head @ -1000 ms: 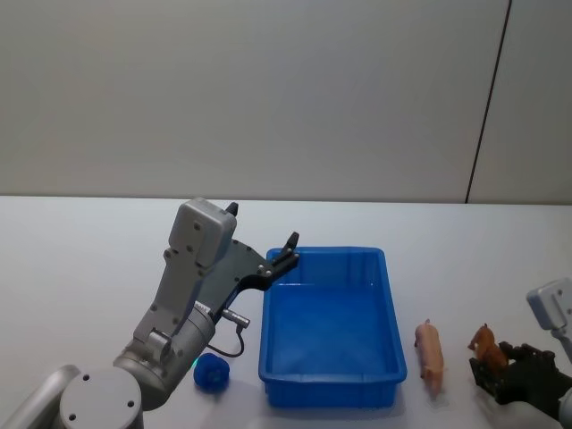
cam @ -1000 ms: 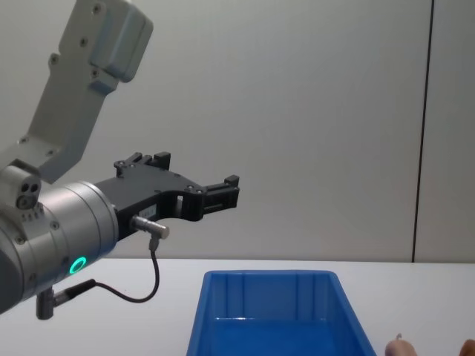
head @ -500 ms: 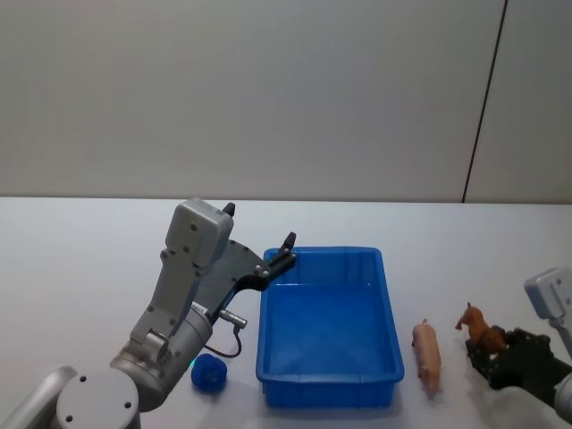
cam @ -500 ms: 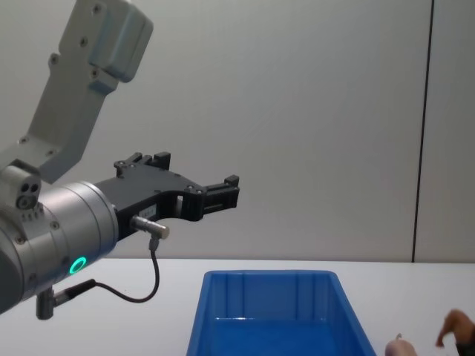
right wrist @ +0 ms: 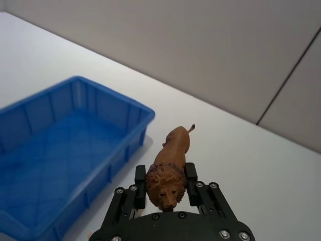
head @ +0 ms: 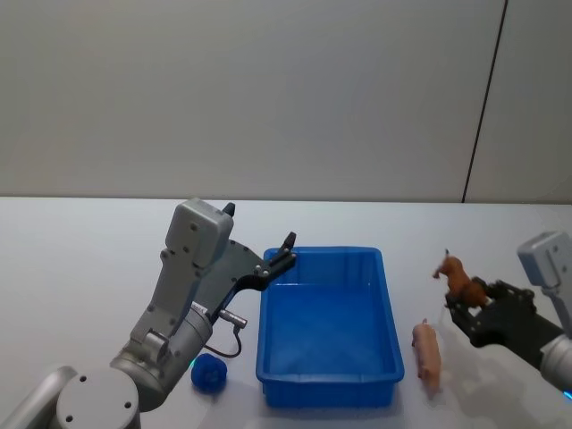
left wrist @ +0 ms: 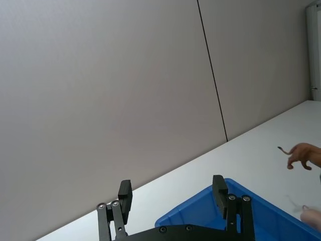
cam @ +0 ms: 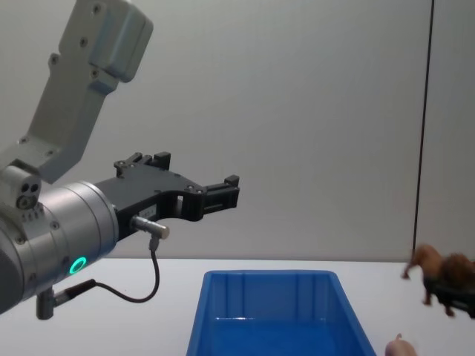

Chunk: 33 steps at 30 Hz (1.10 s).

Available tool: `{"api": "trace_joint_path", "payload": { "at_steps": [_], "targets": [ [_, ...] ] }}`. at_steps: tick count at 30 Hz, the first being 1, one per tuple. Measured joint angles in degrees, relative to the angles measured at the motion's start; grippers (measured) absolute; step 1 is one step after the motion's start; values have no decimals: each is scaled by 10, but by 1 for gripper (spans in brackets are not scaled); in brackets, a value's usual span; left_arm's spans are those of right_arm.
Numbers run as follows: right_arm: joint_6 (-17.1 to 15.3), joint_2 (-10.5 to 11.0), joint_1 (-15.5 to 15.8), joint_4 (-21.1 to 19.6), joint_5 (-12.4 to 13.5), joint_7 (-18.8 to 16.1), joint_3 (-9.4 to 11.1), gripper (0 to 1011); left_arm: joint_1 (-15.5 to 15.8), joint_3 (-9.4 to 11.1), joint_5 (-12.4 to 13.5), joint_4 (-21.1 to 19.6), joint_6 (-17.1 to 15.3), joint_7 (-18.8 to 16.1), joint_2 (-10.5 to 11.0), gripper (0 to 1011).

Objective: Pick up the two dolls from the table and place them into the box.

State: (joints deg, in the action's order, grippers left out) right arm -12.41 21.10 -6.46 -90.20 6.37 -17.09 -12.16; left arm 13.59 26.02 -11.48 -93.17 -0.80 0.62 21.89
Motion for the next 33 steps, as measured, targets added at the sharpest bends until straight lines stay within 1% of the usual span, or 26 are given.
{"api": "trace_joint_path", "payload": {
  "at_steps": [5,7,10,15,16,19,20,24,25,26,28,29,30,31,32,33],
  "targets": [
    [16,-9,-15,-2,-9,-26,-7,439,0,0,0,0,0,0,0,1003],
    [17,-11,-18,-2,-10,-30,-8,439,0,0,0,0,0,0,0,1003],
    [23,-19,-30,-1,-17,-52,-16,439,0,0,0,0,0,0,0,1003],
    [24,-32,-45,8,-28,-81,-28,439,0,0,0,0,0,0,0,1003],
    [23,-37,-50,12,-32,-91,-32,440,0,0,0,0,0,0,0,1003],
    [20,-45,-56,21,-39,-103,-39,439,0,0,0,0,0,0,0,1003],
    [17,-50,-61,28,-45,-110,-45,440,0,0,0,0,0,0,0,1003],
    [14,-60,-69,43,-54,-121,-55,440,0,0,0,0,0,0,0,1003],
    [13,-66,-73,52,-59,-126,-60,459,0,0,0,0,0,0,0,1003],
    [12,-70,-77,58,-63,-129,-63,518,0,0,0,0,0,0,0,1003],
    [10,-75,-81,69,-69,-132,-69,559,0,0,0,0,0,0,0,1003],
    [10,-77,-82,72,-70,-133,-70,597,0,0,0,0,0,0,0,1003],
    [10,-79,-84,75,-71,-133,-72,613,0,0,0,0,0,0,0,1003],
    [9,-81,-85,79,-73,-133,-74,673,0,0,0,0,0,0,0,1003],
    [9,-82,-86,81,-74,-133,-75,673,0,0,0,0,0,0,0,1003],
    [9,-83,-87,83,-75,-133,-76,718,0,0,0,0,0,0,0,1003]
  ]
}}
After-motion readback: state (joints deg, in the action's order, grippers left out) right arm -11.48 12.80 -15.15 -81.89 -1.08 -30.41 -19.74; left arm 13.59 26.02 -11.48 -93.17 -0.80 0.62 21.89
